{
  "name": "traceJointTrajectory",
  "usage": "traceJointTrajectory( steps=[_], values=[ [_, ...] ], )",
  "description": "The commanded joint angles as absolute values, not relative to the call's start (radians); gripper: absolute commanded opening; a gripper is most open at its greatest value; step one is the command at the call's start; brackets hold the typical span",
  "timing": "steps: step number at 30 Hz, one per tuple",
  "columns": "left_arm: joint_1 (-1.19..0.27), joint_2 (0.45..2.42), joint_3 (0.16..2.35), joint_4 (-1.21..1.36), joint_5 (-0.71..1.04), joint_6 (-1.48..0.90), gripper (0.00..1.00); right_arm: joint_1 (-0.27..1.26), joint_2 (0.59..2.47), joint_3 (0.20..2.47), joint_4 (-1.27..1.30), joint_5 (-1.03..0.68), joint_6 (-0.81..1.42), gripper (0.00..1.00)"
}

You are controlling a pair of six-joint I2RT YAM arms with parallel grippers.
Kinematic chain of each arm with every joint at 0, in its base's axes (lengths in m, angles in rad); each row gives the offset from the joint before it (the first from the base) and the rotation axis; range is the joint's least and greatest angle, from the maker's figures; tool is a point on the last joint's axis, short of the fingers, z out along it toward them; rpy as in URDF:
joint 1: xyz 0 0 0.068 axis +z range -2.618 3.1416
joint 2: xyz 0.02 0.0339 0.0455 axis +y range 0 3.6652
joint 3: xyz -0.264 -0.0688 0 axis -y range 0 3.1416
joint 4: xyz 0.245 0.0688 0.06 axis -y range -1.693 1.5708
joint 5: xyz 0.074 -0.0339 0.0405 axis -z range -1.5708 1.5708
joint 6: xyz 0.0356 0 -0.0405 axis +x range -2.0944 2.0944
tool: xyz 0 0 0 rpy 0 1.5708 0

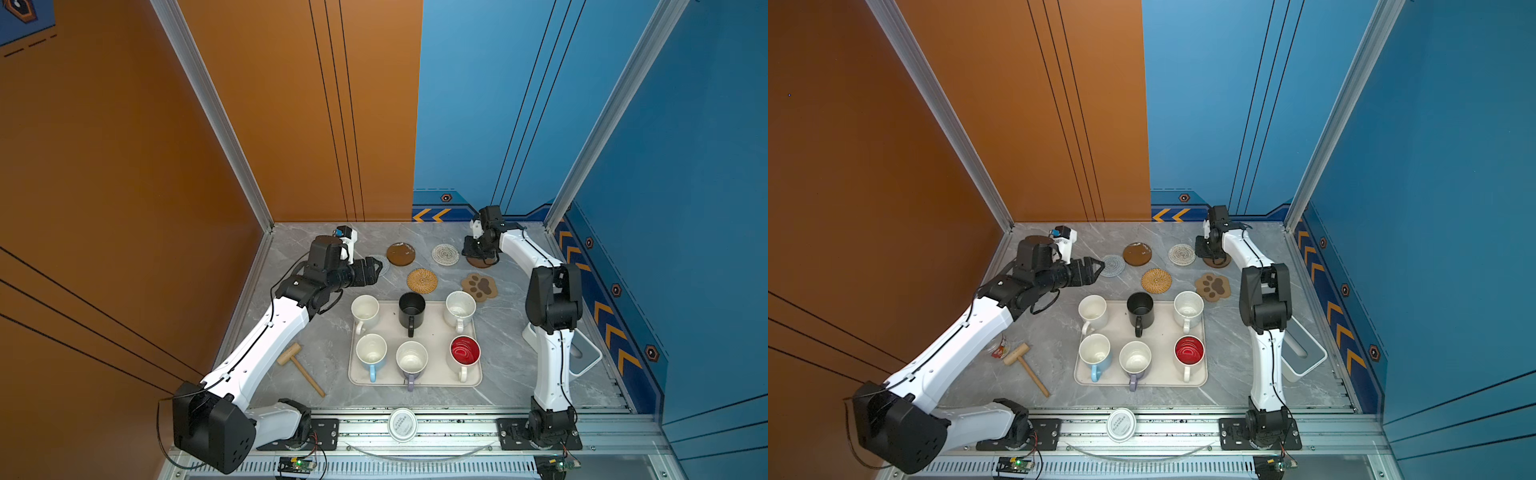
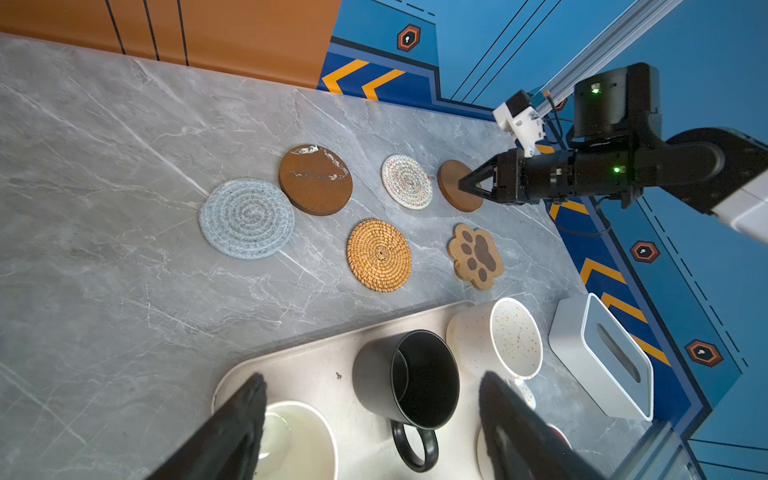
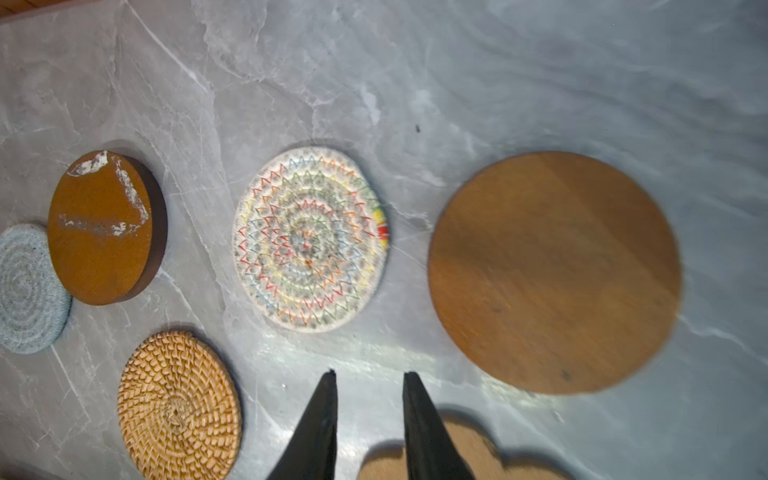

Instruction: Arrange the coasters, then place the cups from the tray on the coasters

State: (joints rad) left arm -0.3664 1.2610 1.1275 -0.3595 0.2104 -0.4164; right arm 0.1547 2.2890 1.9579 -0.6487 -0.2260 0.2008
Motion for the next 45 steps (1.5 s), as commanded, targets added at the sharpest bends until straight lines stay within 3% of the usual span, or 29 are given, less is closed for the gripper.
traceJointTrajectory(
  steps=[1, 13, 18, 26, 45],
  values=[
    [-0.377, 1.270, 1.160, -0.347, 0.215, -0.411, 0.79, 0.179, 2.367, 2.071, -0.703, -0.259, 0.221, 0.26],
    [-0.376, 1.294, 1.152, -0.336, 0.216, -0.407, 0.79, 0.199, 2.565, 2.312, -0.755, -0.308, 0.258, 0.25],
    [-0.376, 1.291, 1.143, -0.331, 0.216, -0.406, 0.79, 0.217, 2.590, 2.307, -0.816, -0.298, 0.231, 0.15],
    [-0.377, 1.276, 1.126, -0.324, 0.220, -0.408, 0.79, 0.233, 2.534, 2.175, -0.856, -0.251, 0.208, 0.01],
    [-0.370, 1.218, 1.062, -0.277, 0.234, -0.416, 0.80, 0.267, 2.341, 1.890, -0.880, -0.171, 0.198, 0.00]
  ],
)
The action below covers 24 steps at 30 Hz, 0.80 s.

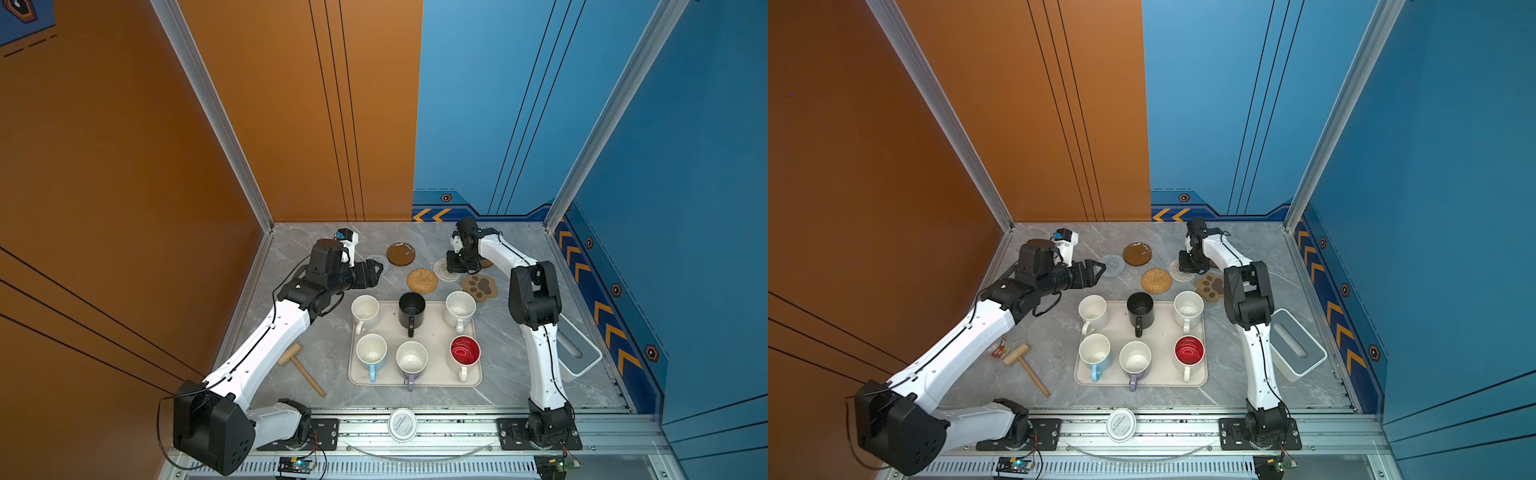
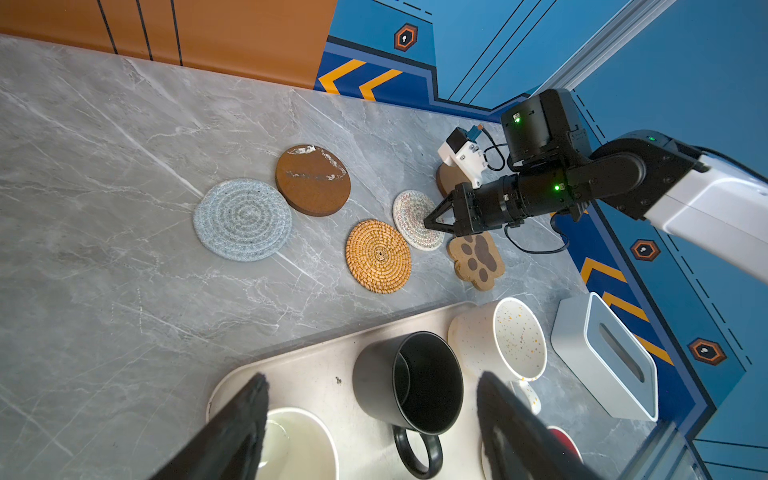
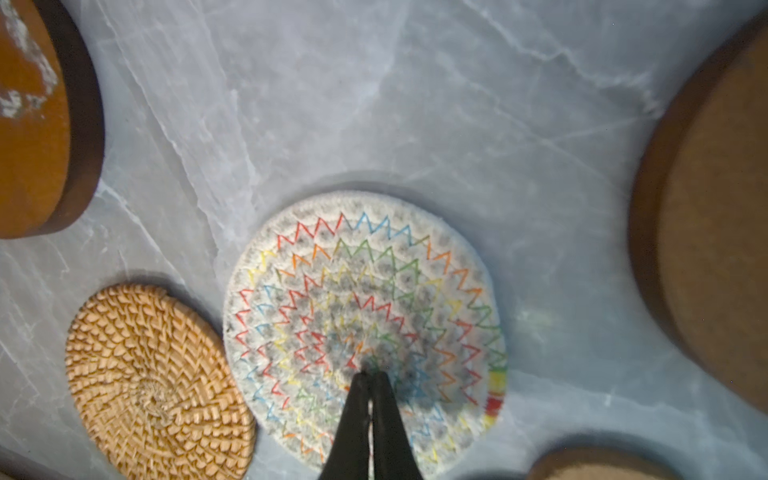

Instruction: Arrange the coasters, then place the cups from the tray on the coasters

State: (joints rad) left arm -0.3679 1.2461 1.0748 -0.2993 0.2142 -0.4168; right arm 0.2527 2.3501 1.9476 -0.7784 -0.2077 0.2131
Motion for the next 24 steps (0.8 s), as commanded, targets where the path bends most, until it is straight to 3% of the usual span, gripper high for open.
traceJointTrajectory(
  steps=[1, 15, 24],
  values=[
    [-0.368, 1.217, 1.061, -0.276, 0.234, -0.415, 0.80, 0.269, 2.333, 1.879, -0.880, -0.171, 0.199, 0.00],
    [-0.367, 1.203, 1.048, -0.265, 0.242, -0.423, 0.80, 0.285, 2.267, 1.756, -0.880, -0.166, 0.196, 0.00],
    [-0.366, 1.195, 1.048, -0.263, 0.240, -0.425, 0.81, 0.286, 2.212, 1.836, -0.864, -0.142, 0.185, 0.00]
  ],
)
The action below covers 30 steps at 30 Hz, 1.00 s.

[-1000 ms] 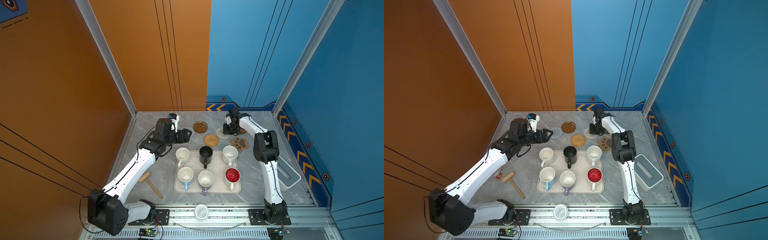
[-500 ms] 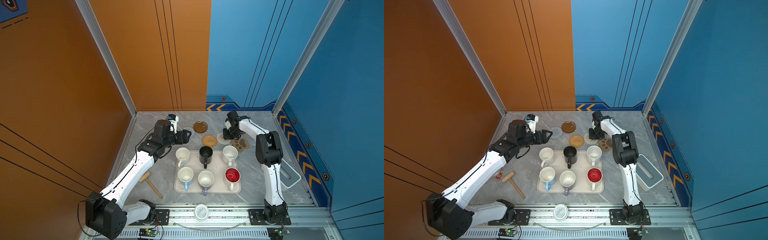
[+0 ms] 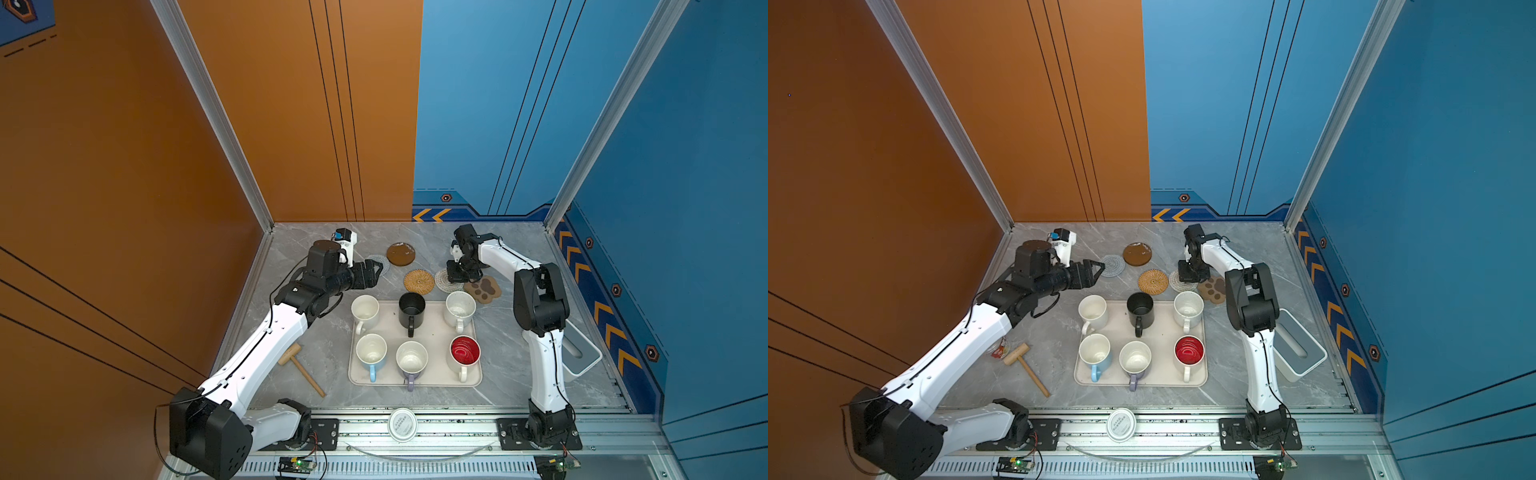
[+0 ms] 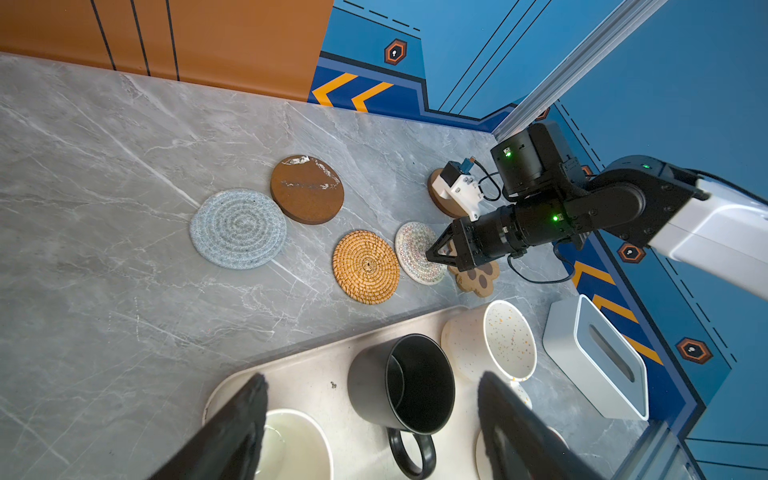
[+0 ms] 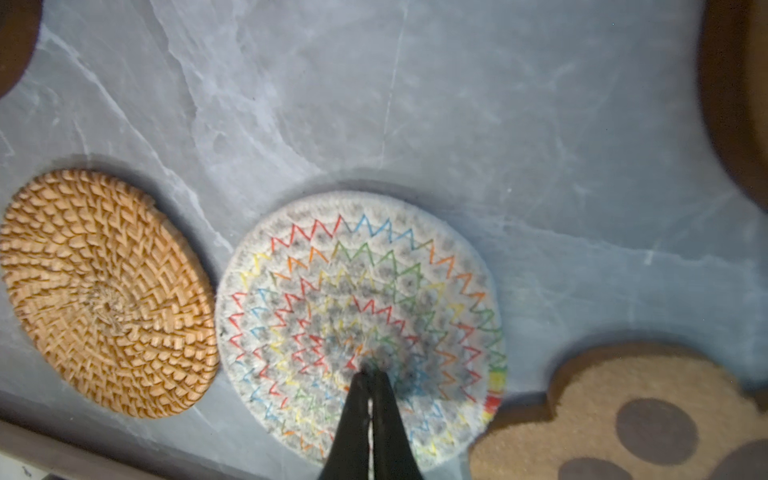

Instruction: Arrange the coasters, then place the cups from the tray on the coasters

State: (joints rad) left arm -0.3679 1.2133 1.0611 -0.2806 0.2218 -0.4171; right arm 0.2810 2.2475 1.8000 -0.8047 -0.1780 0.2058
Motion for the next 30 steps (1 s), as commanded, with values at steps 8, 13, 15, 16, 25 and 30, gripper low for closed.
traceJointTrajectory(
  steps=[8, 13, 15, 16, 25, 30],
  values=[
    [-0.366, 1.197, 1.051, -0.263, 0.238, -0.425, 0.81, 0.268, 2.175, 1.966, -0.867, -0.145, 0.181, 0.26],
    [-0.365, 1.200, 1.048, -0.263, 0.232, -0.421, 0.81, 0.238, 2.227, 2.059, -0.877, -0.076, 0.165, 0.60],
    [-0.365, 1.203, 1.046, -0.263, 0.226, -0.421, 0.81, 0.222, 2.267, 2.104, -0.876, -0.064, 0.161, 0.63],
    [-0.365, 1.204, 1.045, -0.262, 0.223, -0.421, 0.82, 0.213, 2.293, 2.131, -0.876, -0.060, 0.161, 0.64],
    [-0.361, 1.241, 1.057, -0.255, 0.225, -0.433, 0.82, 0.194, 2.533, 2.425, -0.877, 0.028, 0.125, 0.78],
    [-0.362, 1.256, 1.065, -0.256, 0.219, -0.431, 0.82, 0.195, 2.597, 2.506, -0.866, 0.061, 0.105, 0.84]
  ],
)
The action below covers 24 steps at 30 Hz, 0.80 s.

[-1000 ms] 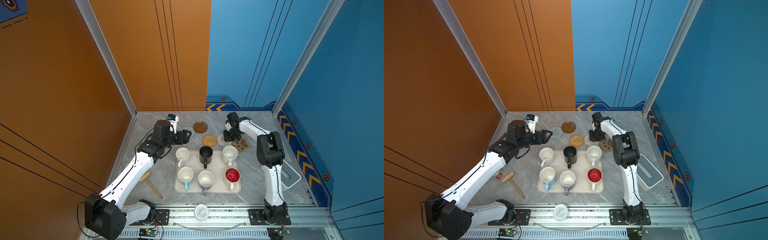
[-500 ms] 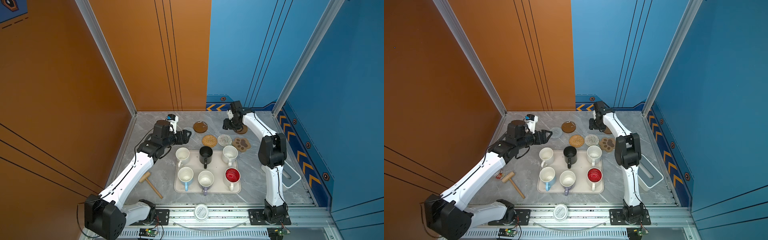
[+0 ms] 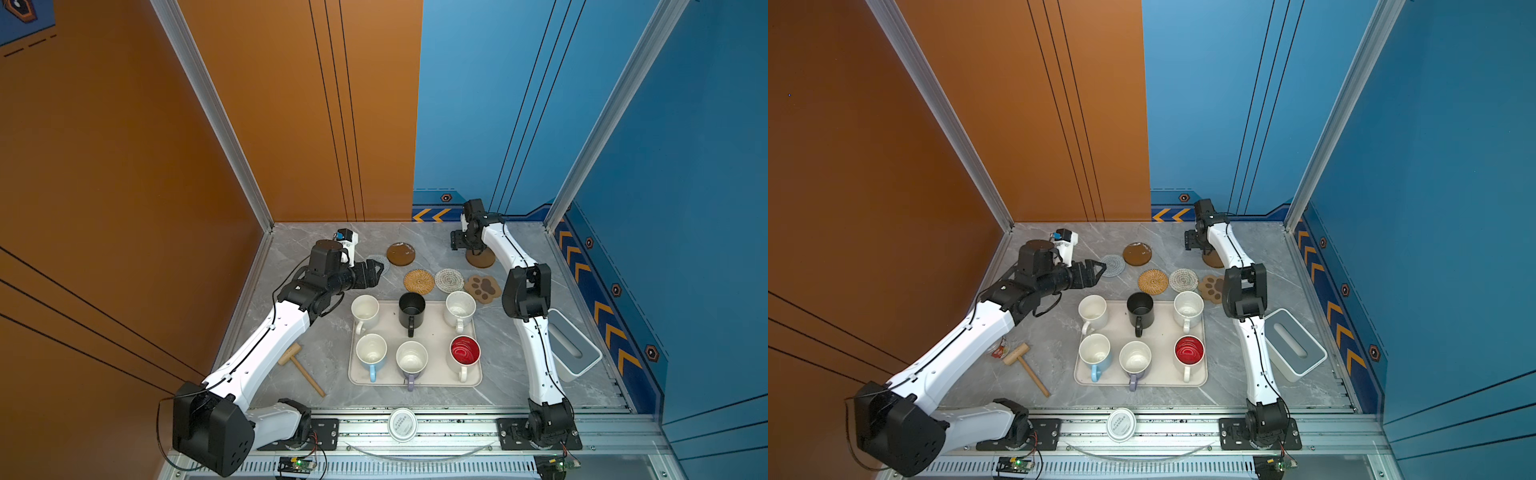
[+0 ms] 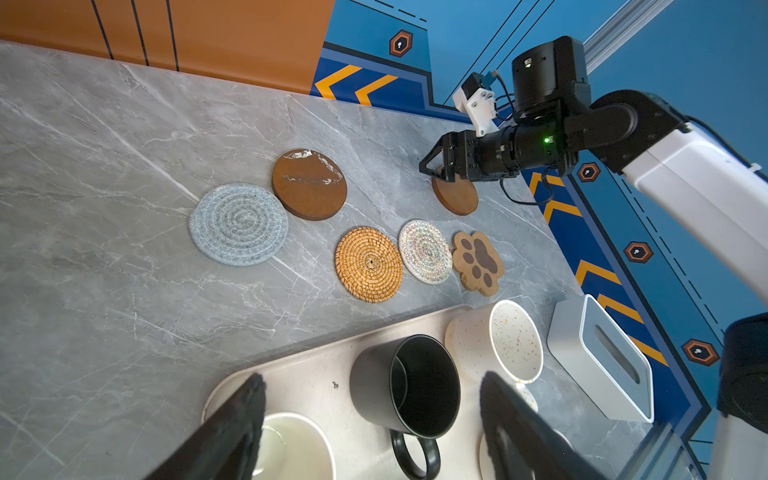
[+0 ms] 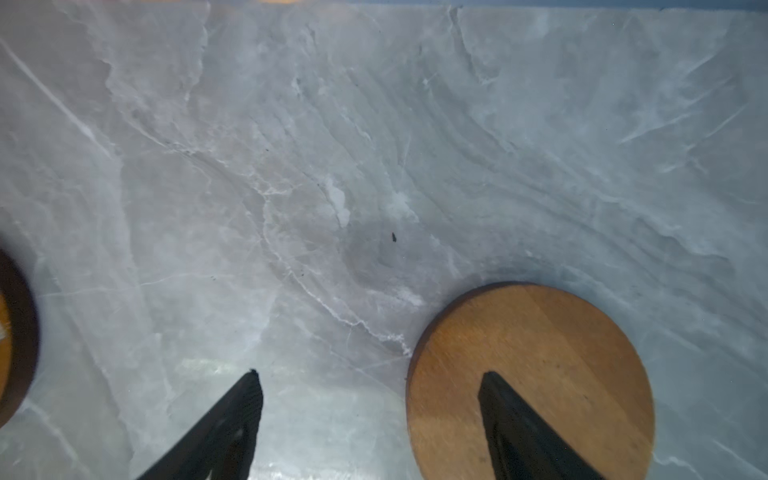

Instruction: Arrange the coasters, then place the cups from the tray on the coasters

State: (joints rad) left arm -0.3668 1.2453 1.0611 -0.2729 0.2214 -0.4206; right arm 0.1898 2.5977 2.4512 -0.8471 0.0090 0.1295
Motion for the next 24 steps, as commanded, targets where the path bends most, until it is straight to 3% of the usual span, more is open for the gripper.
traceJointTrajectory(
  steps=[1, 24],
  values=[
    [-0.361, 1.260, 1.068, -0.257, 0.218, -0.429, 0.82, 0.195, 2.601, 2.508, -0.856, 0.068, 0.099, 0.85],
    [-0.373, 1.290, 1.080, -0.255, 0.214, -0.444, 0.81, 0.175, 2.693, 2.568, -0.816, 0.051, 0.017, 0.98]
  ],
)
